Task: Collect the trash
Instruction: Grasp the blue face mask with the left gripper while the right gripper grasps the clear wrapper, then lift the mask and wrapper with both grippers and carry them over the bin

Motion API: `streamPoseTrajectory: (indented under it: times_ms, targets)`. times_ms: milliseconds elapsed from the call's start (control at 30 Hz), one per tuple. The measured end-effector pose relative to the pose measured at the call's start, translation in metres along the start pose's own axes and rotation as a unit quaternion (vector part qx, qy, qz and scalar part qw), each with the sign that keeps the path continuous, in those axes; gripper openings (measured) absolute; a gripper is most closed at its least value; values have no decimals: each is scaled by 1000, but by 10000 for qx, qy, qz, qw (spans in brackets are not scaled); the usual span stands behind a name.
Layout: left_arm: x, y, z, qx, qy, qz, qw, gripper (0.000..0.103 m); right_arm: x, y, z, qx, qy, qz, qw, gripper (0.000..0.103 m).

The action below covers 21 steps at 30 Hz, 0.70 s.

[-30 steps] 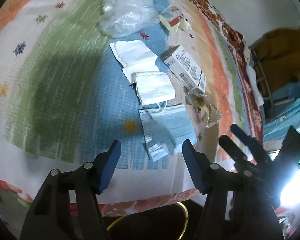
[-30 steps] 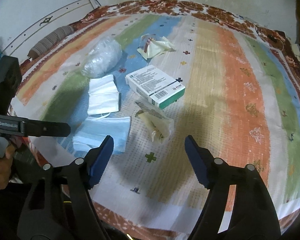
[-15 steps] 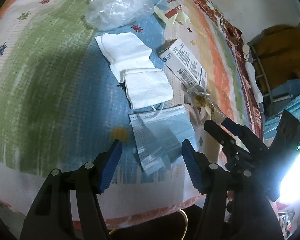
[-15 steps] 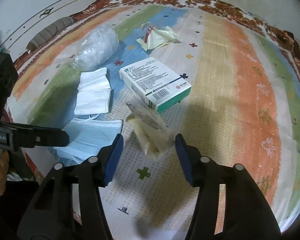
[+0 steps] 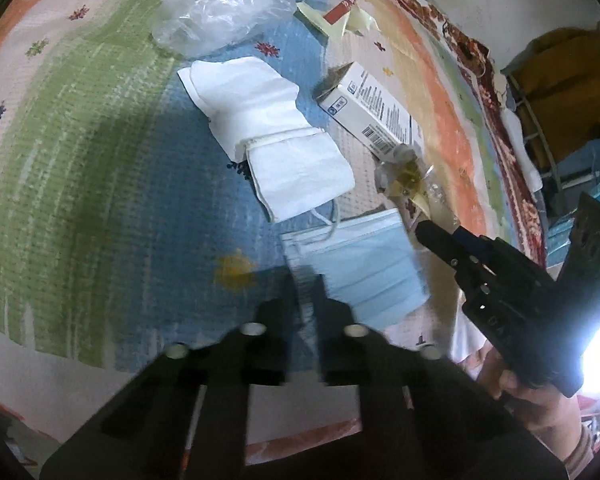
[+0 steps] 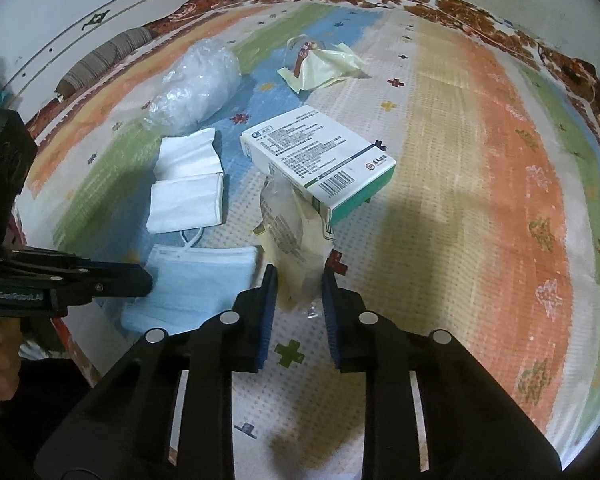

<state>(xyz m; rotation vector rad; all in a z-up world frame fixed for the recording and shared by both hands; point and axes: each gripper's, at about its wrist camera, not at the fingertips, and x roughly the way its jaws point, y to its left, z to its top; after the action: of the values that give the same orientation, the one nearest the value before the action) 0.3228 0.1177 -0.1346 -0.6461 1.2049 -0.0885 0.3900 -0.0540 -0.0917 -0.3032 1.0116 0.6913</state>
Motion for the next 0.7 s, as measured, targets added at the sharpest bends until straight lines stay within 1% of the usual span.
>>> streamPoseTrajectory:
  times_ms: [67, 167, 400, 600, 700]
  targets:
    - [-2, -3, 1, 30, 34, -42, 10000, 1, -3, 0, -1, -34, 25, -10, 10000, 16]
    - [-10, -9, 2, 84, -23, -163, 9998, 0, -9, -2, -3, -20, 24, -8, 10000, 15]
    - [-21, -19, 1, 95, -21, -214, 9997, 0, -25, -10, -7, 138, 5, -40, 9999, 15]
    - [-36, -27, 2, 177, -200, -287, 9992, 0, -44, -6, -9, 126, -177, 21, 9998, 15]
    - [-45, -30, 3, 235, -326, -222, 9989, 0, -53, -2, -10, 115, -190, 35, 9997, 15]
